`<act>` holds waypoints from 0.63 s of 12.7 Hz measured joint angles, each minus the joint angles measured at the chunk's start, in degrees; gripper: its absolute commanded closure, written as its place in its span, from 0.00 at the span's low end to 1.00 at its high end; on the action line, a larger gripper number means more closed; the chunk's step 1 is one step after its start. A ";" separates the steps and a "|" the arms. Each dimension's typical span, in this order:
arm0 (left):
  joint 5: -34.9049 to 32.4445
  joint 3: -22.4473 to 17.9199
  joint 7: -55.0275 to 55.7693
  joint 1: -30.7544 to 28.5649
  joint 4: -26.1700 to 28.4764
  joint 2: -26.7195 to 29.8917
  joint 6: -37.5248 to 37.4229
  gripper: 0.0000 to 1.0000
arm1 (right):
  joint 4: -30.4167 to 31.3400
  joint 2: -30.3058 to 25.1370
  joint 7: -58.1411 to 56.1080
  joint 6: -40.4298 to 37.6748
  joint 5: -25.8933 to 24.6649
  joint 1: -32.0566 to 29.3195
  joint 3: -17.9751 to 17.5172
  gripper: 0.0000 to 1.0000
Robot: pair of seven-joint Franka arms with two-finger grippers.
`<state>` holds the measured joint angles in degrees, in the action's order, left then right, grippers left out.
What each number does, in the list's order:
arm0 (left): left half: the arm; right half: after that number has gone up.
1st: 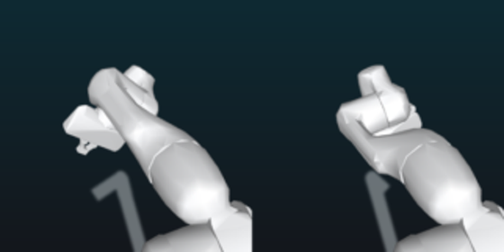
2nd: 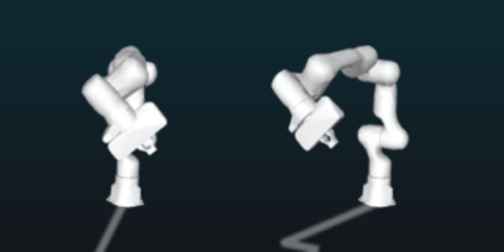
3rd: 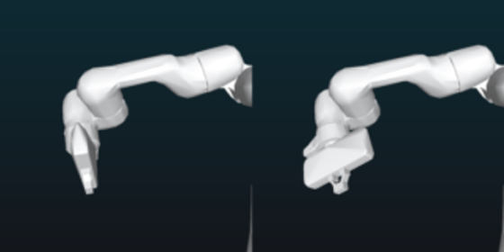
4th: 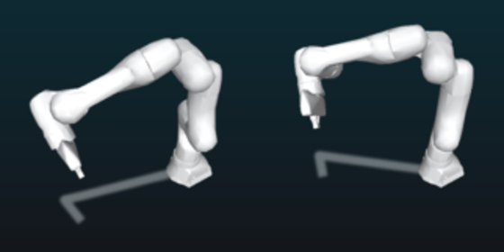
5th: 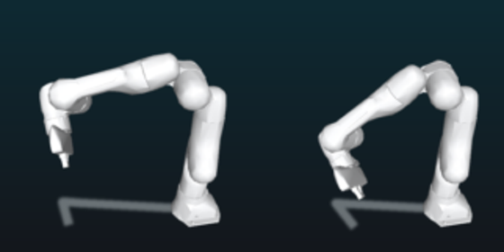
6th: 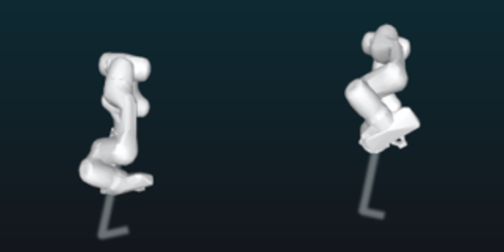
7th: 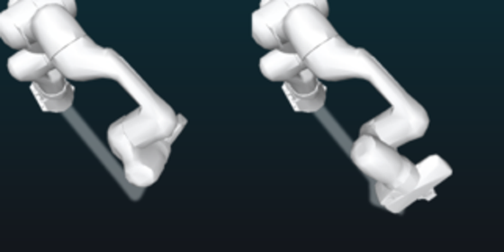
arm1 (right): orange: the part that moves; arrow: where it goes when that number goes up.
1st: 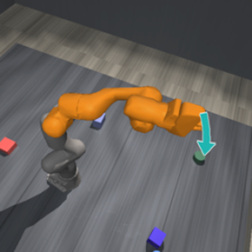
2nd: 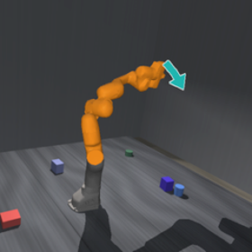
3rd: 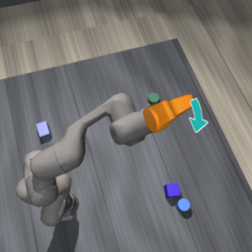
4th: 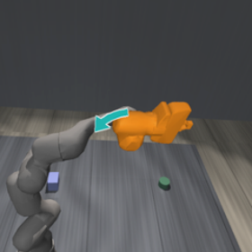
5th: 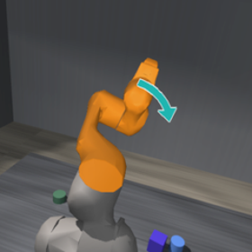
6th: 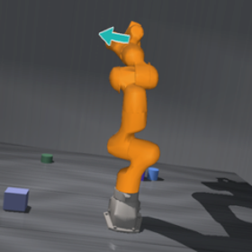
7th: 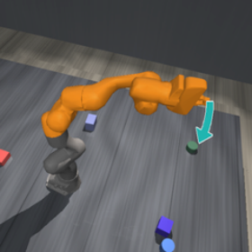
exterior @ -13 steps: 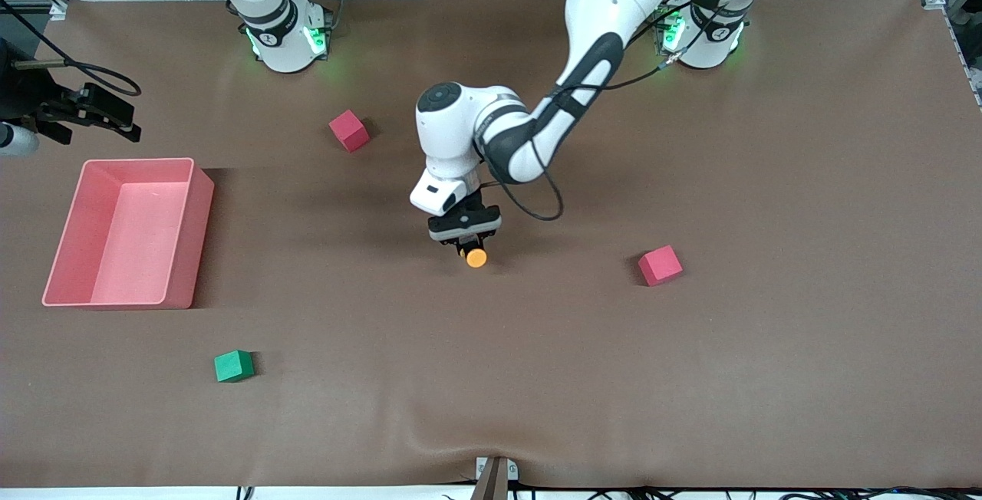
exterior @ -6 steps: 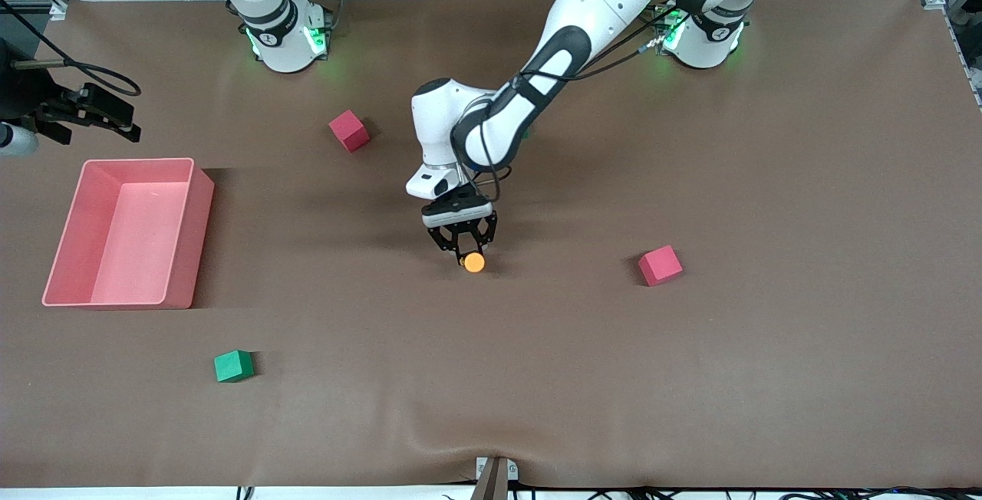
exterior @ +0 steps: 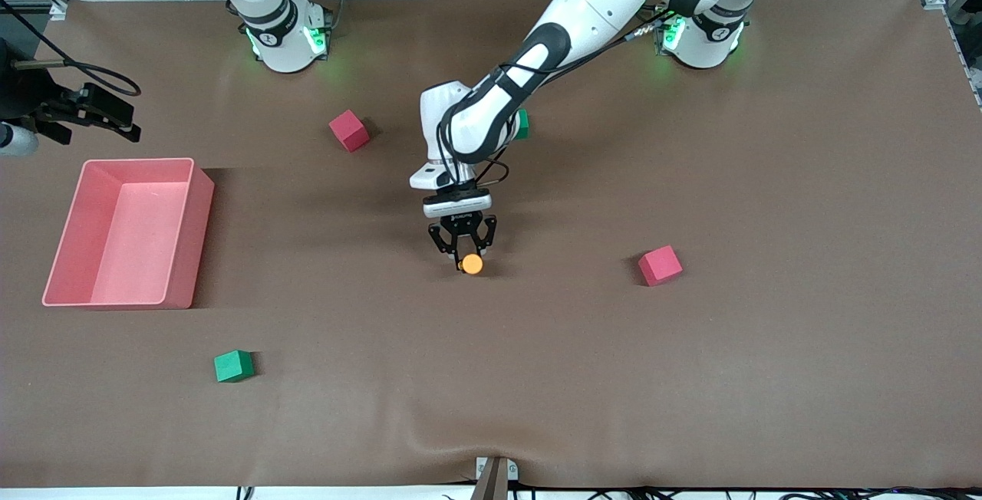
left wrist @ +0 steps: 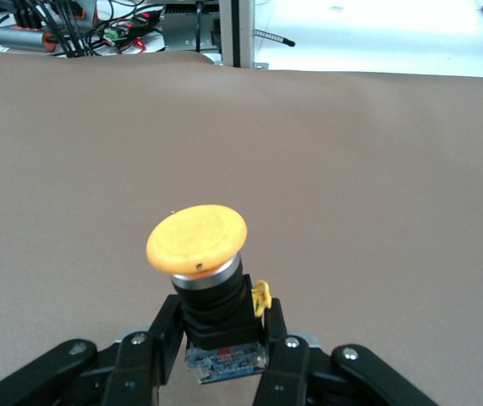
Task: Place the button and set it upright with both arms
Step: 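Lower the upright button onto the table with the left gripper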
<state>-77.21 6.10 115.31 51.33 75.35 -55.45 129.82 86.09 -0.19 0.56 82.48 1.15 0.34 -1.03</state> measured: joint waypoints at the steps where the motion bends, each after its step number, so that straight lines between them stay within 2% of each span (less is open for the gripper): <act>1: -1.05 -0.13 0.06 0.36 0.14 -0.11 0.00 1.00 | 0.00 0.00 0.00 0.00 0.00 0.00 0.00 0.00; 8: -7.59 -1.13 0.07 1.23 1.66 -2.91 -0.05 1.00 | 0.00 0.00 -0.01 0.00 0.00 -0.02 0.01 0.00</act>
<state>-84.80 4.97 115.38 52.56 77.01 -58.36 129.77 86.09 -0.19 0.55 82.48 1.15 0.32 -1.01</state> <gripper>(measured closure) 0.568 0.000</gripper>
